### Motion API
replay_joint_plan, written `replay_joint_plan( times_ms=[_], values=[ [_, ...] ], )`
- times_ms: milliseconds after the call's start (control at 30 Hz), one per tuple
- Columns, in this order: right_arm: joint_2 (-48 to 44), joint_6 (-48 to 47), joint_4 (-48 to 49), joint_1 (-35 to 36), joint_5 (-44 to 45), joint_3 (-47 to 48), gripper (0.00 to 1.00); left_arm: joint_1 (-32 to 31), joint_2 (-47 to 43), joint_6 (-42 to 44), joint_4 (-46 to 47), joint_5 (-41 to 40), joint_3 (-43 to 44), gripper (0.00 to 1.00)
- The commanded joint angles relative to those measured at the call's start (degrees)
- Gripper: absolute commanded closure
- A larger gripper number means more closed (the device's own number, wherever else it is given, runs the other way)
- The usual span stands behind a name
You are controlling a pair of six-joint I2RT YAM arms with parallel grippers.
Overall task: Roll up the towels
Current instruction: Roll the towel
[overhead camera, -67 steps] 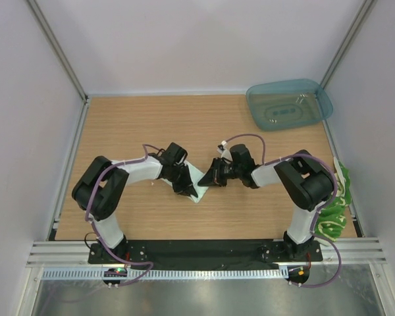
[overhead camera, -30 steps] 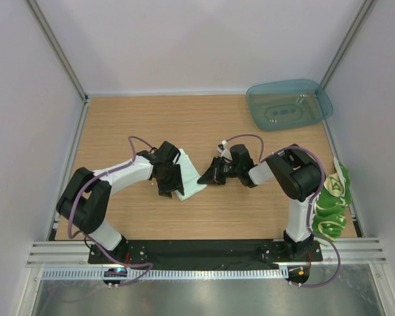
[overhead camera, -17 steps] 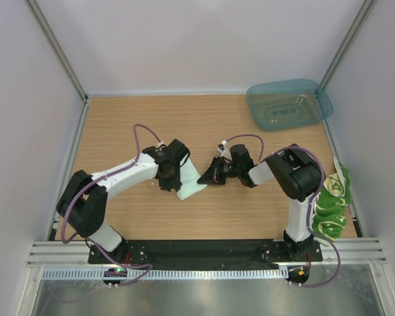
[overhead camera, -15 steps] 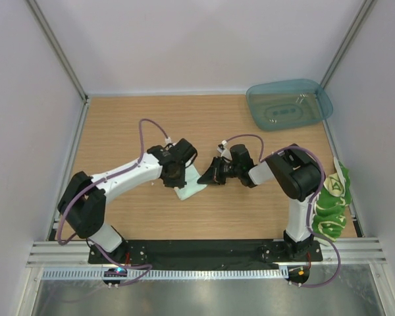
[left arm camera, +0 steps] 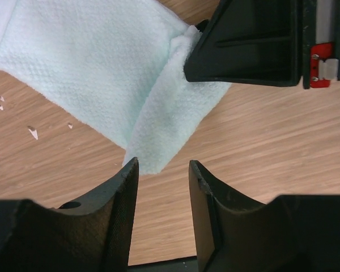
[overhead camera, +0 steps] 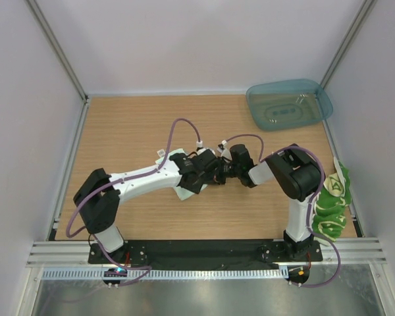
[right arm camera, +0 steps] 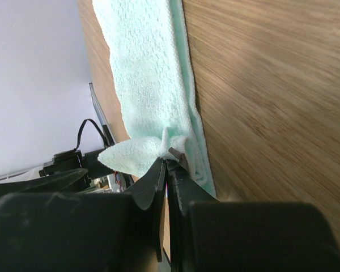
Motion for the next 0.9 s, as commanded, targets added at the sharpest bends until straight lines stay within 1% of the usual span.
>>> replay_joint_plan(
  times_ms=[0,267,400,600,733,867],
  values=[
    [1.5,-2.2,0.1,0.0,2.4,1.0,0.91,0.2,1.9,3.6,3.5,-1.0,-0.8,0.58],
    [1.9,-2.0,-0.2,0.0,2.1,1.4,0.91,0.6,5.7,3.1,6.0,-0.7,-3.7,0.56],
    [2.1,-2.1,-0.4,0.0,2.0,1.5,0.92,2.0,5.2,3.1,7.8,0.3,-6.3,0.54],
    [2.4,-2.1,-0.8,0.0,1.9,2.0,0.92,4.3,4.2,2.6,10.2,1.7,-10.4,0.49],
    [2.8,-2.0,-1.4,0.0,1.8,2.8,0.92,4.2,5.1,1.8,12.1,4.1,-12.5,0.49],
    [3.0,-2.3,-2.3,0.0,1.3,3.5,0.92,4.3,6.1,1.1,13.5,6.4,-14.0,0.54]
  ],
)
